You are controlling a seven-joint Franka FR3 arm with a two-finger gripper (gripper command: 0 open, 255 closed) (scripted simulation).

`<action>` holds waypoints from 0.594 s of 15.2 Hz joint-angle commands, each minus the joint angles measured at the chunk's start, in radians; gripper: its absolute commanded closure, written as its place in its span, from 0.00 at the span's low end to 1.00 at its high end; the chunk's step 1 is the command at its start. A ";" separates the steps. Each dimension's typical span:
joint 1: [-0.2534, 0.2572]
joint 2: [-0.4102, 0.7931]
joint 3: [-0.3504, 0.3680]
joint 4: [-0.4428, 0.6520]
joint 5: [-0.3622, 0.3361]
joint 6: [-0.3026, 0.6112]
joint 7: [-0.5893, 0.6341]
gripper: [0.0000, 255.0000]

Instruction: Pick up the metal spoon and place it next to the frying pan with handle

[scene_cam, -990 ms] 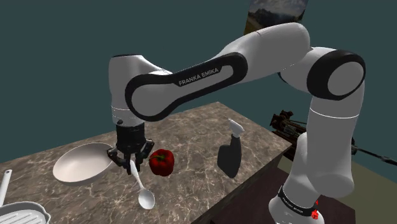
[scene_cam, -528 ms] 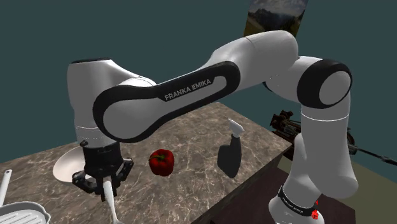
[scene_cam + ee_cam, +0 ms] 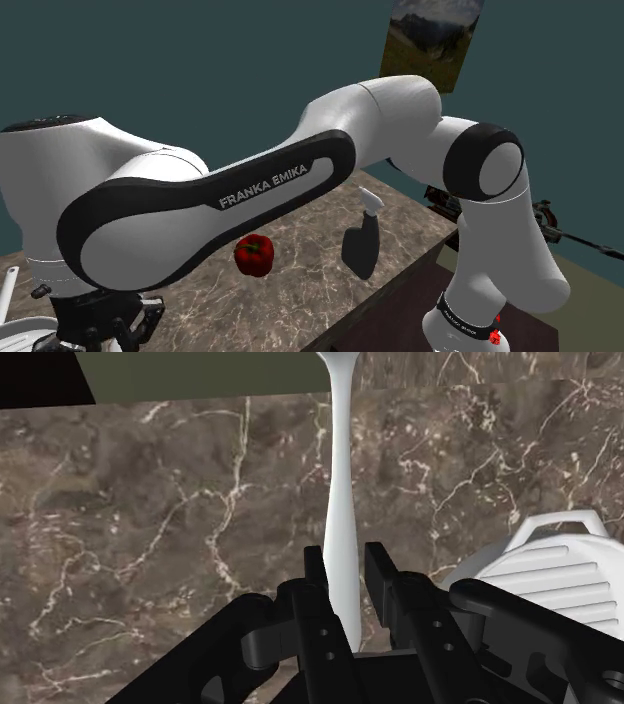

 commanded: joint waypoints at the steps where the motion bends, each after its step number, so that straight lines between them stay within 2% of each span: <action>1: 0.007 0.014 -0.002 -0.001 -0.005 0.016 0.006 1.00; 9: 0.004 0.037 -0.007 -0.074 -0.011 0.110 0.000 1.00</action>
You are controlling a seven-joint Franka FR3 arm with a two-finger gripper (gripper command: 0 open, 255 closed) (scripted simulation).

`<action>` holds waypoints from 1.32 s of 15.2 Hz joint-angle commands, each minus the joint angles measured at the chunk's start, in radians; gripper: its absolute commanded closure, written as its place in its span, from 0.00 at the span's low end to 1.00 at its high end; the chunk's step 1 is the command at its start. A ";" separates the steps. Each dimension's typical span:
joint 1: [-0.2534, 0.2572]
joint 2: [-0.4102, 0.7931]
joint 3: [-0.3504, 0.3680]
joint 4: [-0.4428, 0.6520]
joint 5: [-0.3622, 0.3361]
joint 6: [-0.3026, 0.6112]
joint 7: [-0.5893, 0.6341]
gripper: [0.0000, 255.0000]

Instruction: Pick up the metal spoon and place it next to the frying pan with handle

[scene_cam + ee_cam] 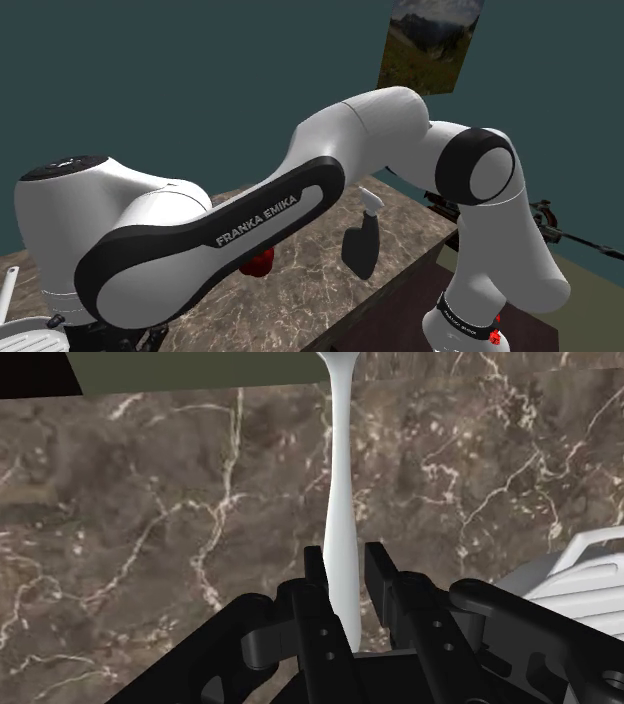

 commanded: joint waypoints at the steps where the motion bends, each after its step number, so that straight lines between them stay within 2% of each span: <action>1: 0.001 0.008 -0.002 -0.016 -0.002 0.025 0.000 1.00; 7: 0.001 0.033 -0.007 -0.055 -0.009 0.087 -0.003 1.00; 15: 0.002 0.034 -0.007 -0.054 -0.009 0.087 -0.003 1.00; 16: 0.002 0.034 -0.007 -0.054 -0.009 0.087 -0.003 0.00; 20: 0.002 0.034 -0.007 -0.054 -0.009 0.087 -0.003 0.00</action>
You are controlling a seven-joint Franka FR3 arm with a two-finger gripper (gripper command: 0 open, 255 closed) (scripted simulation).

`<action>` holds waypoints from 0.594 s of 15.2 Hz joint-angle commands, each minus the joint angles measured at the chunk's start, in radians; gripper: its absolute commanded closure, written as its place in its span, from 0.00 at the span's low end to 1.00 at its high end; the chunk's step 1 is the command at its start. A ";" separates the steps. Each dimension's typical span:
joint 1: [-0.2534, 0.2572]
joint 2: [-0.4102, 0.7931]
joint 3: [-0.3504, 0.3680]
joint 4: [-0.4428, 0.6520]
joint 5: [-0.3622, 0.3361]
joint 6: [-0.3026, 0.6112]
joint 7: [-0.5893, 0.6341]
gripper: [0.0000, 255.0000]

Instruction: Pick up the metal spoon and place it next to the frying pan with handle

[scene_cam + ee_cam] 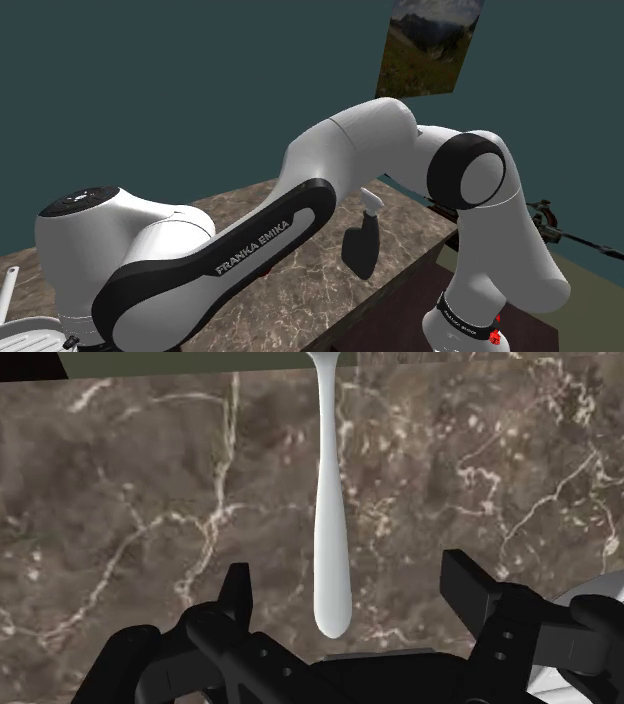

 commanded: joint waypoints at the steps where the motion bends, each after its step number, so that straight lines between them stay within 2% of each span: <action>1: 0.000 0.000 0.000 0.000 0.000 0.000 0.000 0.00; 5: -0.014 -0.048 0.008 0.052 0.014 -0.099 -0.008 0.00; 9: -0.014 -0.048 0.008 0.052 0.014 -0.099 -0.008 0.00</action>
